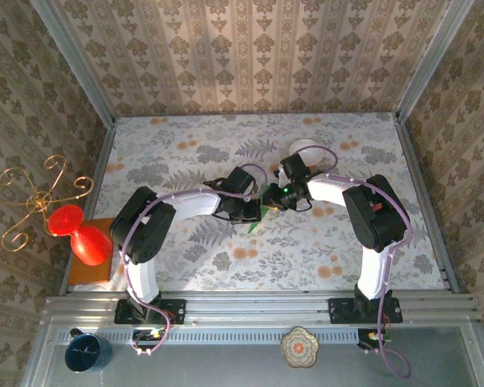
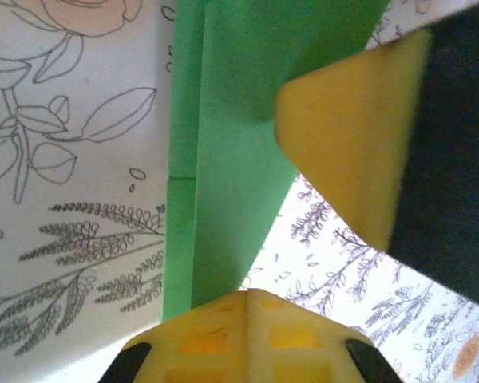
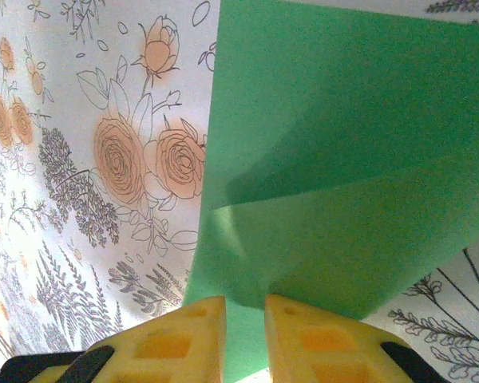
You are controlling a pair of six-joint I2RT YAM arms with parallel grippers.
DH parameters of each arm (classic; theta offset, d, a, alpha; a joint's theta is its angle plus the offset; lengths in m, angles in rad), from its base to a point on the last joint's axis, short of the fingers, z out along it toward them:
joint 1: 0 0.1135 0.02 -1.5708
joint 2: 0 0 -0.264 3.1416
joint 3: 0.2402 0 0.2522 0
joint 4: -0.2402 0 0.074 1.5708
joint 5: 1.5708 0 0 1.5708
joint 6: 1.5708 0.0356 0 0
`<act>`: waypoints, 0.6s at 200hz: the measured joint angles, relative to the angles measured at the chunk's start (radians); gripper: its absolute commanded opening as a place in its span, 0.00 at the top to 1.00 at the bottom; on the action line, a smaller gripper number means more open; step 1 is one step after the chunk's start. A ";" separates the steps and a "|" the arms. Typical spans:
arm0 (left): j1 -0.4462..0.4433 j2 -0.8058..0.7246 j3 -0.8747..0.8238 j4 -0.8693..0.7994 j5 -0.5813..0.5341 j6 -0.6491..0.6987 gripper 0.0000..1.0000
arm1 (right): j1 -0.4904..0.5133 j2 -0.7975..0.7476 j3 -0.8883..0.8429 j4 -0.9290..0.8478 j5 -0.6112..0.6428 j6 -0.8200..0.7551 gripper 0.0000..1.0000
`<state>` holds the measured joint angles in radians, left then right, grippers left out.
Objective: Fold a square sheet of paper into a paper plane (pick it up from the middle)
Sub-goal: Fold the wing for the fifth time at the center of the table.
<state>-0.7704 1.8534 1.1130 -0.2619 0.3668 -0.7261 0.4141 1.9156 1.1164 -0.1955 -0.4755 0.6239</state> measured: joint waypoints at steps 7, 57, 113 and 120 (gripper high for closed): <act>-0.002 -0.011 -0.006 -0.001 0.000 0.000 0.94 | 0.000 0.000 0.000 -0.003 0.000 0.000 0.77; -0.008 -0.032 -0.055 -0.013 0.000 -0.015 0.94 | 0.000 0.000 0.000 -0.010 0.000 0.000 0.77; -0.008 -0.032 -0.060 -0.019 0.000 -0.016 0.94 | 0.000 0.000 0.001 -0.014 0.000 0.000 0.77; -0.008 -0.032 -0.060 -0.019 0.000 -0.016 0.94 | 0.000 0.000 0.001 -0.015 0.000 0.000 0.77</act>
<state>-0.7784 1.8217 1.0531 -0.2810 0.3672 -0.7418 0.4141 1.9160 1.1172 -0.2104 -0.4751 0.6235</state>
